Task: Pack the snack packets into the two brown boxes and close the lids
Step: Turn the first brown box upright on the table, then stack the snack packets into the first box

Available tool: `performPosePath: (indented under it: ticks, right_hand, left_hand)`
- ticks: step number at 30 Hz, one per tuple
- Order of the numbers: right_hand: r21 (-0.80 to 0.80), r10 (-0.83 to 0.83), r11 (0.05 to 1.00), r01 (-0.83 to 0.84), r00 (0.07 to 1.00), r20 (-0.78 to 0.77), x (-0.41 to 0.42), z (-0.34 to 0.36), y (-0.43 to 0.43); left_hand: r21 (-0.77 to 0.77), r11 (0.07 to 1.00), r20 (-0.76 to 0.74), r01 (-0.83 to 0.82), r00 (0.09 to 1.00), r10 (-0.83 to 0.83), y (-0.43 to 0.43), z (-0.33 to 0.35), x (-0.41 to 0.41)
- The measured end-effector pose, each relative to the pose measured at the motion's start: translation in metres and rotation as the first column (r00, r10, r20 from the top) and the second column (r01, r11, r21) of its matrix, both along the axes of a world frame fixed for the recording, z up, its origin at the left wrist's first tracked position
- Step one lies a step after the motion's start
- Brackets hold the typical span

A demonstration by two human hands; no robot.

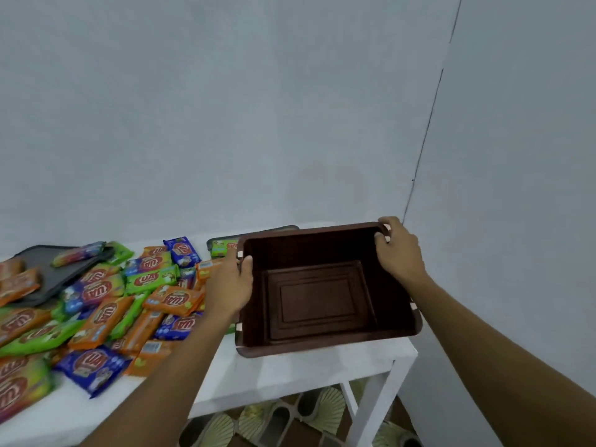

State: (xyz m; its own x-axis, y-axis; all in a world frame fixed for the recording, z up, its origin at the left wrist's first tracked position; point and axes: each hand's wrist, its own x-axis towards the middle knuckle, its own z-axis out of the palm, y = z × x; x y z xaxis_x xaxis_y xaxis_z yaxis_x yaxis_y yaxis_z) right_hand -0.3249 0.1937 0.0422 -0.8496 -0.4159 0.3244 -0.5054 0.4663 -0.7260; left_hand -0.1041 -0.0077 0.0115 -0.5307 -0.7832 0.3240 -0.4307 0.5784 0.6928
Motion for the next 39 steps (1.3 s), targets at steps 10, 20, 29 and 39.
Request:
performPosePath:
  ticks: [10,20,29,39]
  right_hand:
    - [0.395,0.276,0.875,-0.281,0.959,0.072,-0.011,-0.043,-0.034]
    - [0.570,0.397,0.785,-0.244,0.904,-0.160,0.003,-0.029,-0.058]
    - [0.447,0.597,0.768,-0.458,0.765,-0.242,0.089,-0.007,-0.132]
    - [0.648,0.741,0.587,-0.485,0.645,-0.188,0.177,-0.014,-0.218]
  left_hand:
    - [0.060,0.996,0.181,0.062,0.981,-0.072,-0.010,-0.016,0.001]
    - [-0.012,0.981,0.210,0.196,0.959,-0.189,-0.036,0.002,0.031]
    - [0.111,0.924,0.738,0.365,0.593,-0.322,-0.105,-0.025,0.141]
    - [-0.083,0.703,0.730,0.707,0.523,-0.440,-0.135,-0.074,0.181]
